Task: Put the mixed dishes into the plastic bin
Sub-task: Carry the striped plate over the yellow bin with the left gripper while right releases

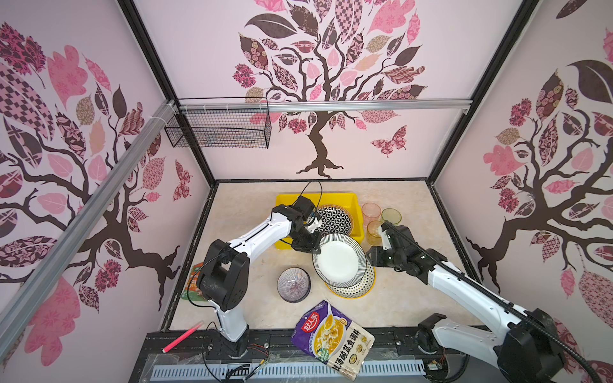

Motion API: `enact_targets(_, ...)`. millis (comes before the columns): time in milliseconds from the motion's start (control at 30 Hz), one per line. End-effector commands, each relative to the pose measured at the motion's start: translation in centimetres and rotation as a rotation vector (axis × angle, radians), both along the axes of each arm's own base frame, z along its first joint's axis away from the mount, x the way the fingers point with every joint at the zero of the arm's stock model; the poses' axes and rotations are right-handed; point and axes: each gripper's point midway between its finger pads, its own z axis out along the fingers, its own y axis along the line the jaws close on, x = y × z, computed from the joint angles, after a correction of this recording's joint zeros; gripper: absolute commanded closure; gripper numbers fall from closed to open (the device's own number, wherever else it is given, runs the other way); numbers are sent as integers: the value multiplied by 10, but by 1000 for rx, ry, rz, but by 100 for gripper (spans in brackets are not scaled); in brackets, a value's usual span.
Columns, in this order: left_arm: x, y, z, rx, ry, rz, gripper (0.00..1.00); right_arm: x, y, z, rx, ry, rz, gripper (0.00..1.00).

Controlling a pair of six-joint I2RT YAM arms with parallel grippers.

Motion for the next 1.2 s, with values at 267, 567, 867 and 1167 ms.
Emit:
enact_targets(267, 38, -16, 74, -165, -172, 20, 100, 11, 2, 21, -7, -63, 8, 43)
enact_targets(567, 62, -3, 86, -174, -202, 64, 100, 17, 0, 24, -21, -90, -1, 42)
enact_targets(867, 96, 20, 101, -216, -245, 182, 100, 27, 2, 34, -23, -117, -5, 41)
enact_targets(1167, 126, 33, 108, -204, -298, 267, 100, 33, 4, 35, -35, -122, -2, 40)
